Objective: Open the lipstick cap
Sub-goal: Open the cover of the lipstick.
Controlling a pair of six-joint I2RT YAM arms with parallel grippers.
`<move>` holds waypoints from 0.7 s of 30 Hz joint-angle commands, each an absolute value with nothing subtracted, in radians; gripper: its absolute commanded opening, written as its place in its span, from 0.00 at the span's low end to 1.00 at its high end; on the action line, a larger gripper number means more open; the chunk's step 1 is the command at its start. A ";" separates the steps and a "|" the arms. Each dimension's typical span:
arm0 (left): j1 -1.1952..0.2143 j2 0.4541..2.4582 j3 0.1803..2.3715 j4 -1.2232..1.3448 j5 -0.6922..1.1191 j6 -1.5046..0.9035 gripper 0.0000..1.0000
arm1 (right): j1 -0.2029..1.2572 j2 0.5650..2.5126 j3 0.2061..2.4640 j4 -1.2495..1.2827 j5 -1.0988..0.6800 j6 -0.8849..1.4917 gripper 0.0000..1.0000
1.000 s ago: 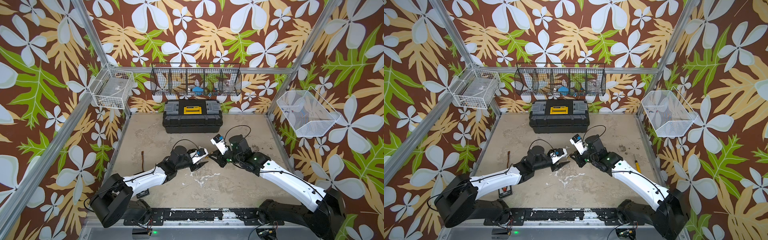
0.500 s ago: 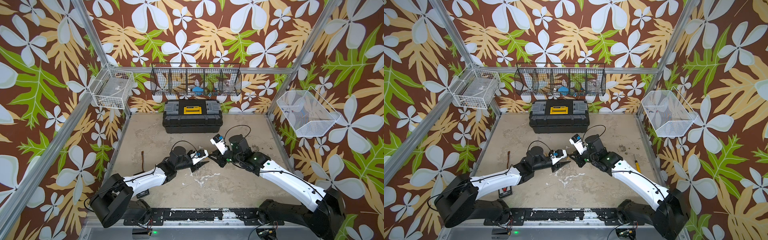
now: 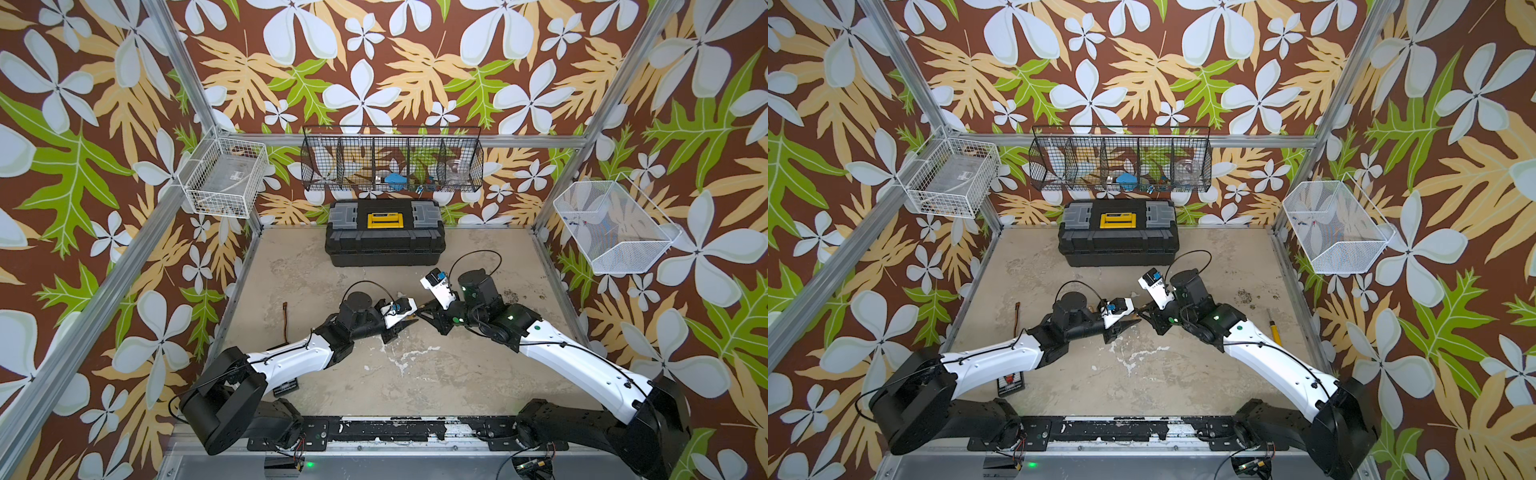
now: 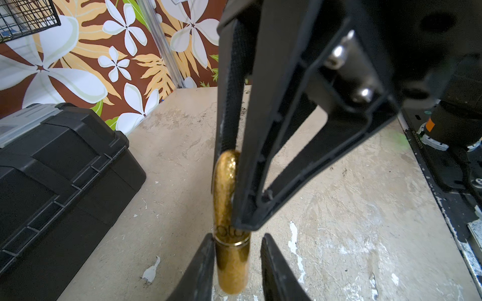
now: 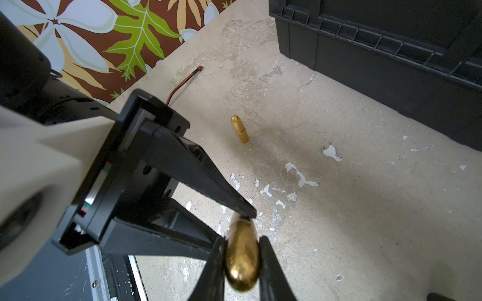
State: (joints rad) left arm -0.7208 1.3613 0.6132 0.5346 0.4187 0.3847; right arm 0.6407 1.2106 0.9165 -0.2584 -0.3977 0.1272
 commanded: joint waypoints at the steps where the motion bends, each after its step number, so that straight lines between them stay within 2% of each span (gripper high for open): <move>1: -0.719 1.366 0.621 0.552 0.420 0.369 0.31 | 0.641 1.206 0.917 -0.246 -0.408 0.132 0.21; 14: -0.719 1.373 0.627 0.535 0.436 0.372 0.19 | 0.641 1.201 0.916 -0.247 -0.398 0.132 0.21; 21: -0.719 1.373 0.627 0.514 0.442 0.392 0.16 | 0.641 1.190 0.923 -0.250 -0.390 0.133 0.21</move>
